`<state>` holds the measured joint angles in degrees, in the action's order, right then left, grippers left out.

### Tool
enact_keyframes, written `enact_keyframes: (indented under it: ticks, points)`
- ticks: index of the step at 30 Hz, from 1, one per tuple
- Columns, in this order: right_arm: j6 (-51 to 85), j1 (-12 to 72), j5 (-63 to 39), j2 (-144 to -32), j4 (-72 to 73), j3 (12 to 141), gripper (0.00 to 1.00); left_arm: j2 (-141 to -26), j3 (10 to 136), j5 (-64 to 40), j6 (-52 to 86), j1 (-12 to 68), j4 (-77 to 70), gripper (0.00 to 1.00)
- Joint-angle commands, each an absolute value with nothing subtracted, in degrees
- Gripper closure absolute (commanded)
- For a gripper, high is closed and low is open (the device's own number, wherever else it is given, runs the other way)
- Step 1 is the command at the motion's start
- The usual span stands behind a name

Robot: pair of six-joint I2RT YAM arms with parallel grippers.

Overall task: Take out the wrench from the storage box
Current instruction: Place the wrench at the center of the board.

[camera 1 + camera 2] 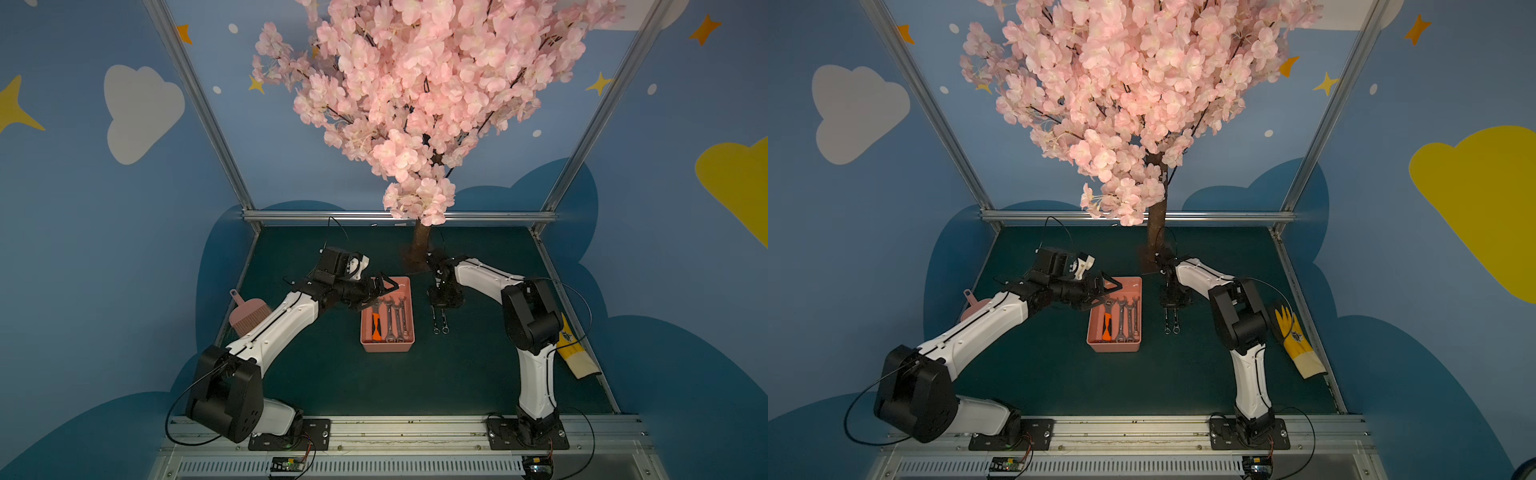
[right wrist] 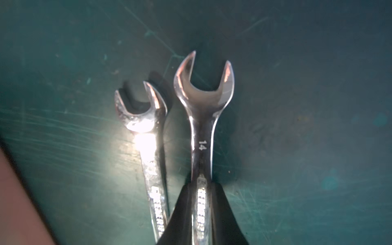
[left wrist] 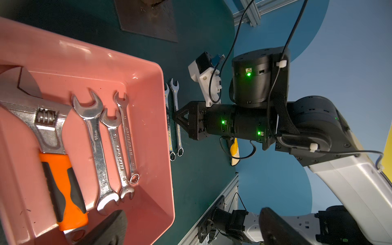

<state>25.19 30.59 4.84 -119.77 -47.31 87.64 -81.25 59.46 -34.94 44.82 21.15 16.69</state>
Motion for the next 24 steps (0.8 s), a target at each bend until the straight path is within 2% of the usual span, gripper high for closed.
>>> enact_keyframes:
  ticks: [1, 3, 9, 15, 18, 24]
  points:
    - [25.97, 30.94, 4.67, -120.15, -47.45, 86.96, 0.82, -80.95, 59.58, -35.59, 43.38, 20.64, 17.58, 0.00]
    - [25.92, 31.02, 4.87, -119.93, -48.23, 87.73, 0.81, -80.95, 59.59, -35.81, 43.17, 20.48, 17.85, 0.00]
    - [24.82, 31.38, 6.70, -116.28, -51.98, 89.22, 0.68, -80.42, 59.59, -35.94, 42.88, 19.93, 18.38, 0.00]
    - [24.21, 34.62, 7.98, -110.06, -57.75, 93.77, 0.67, -79.65, 59.77, -36.21, 42.01, 18.66, 19.63, 0.00]
    - [25.02, 37.17, 4.14, -107.47, -58.01, 96.43, 0.66, -78.71, 59.34, -36.90, 41.71, 17.30, 20.04, 0.00]
    - [26.26, 45.41, 3.78, -111.14, -61.52, 107.21, 0.64, -75.15, 58.49, -37.53, 40.86, 13.82, 22.26, 0.00]
